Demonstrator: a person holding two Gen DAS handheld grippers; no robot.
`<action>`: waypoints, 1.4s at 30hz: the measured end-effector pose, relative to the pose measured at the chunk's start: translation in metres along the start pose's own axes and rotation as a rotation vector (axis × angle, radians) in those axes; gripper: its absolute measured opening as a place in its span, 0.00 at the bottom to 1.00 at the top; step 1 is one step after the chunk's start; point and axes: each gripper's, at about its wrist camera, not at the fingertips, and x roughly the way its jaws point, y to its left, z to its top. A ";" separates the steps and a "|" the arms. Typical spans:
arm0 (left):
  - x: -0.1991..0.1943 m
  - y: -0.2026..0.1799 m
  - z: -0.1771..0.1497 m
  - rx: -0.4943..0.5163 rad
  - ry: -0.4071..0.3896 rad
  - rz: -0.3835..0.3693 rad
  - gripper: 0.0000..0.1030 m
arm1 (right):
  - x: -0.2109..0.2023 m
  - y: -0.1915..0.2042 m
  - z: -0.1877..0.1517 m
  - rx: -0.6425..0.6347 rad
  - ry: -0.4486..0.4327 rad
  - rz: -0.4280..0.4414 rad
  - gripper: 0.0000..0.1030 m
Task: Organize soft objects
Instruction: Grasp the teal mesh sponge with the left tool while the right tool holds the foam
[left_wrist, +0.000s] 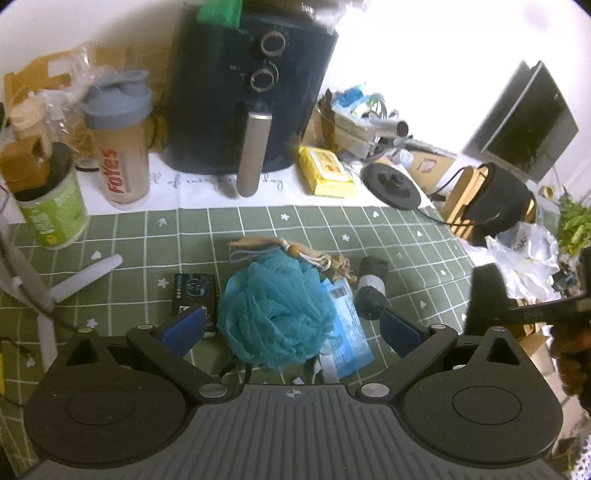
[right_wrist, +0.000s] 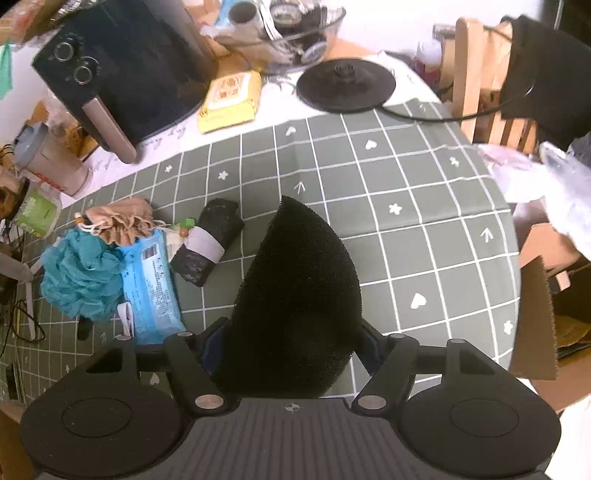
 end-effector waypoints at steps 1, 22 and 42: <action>0.008 0.001 0.002 0.010 0.014 -0.003 1.00 | -0.003 0.000 -0.002 -0.005 -0.007 -0.005 0.71; 0.096 0.026 0.011 -0.073 0.170 -0.026 0.37 | -0.031 -0.008 -0.042 -0.073 -0.058 -0.066 0.71; 0.041 0.013 0.015 -0.069 0.075 -0.007 0.25 | -0.025 0.006 -0.062 -0.415 -0.039 -0.116 0.71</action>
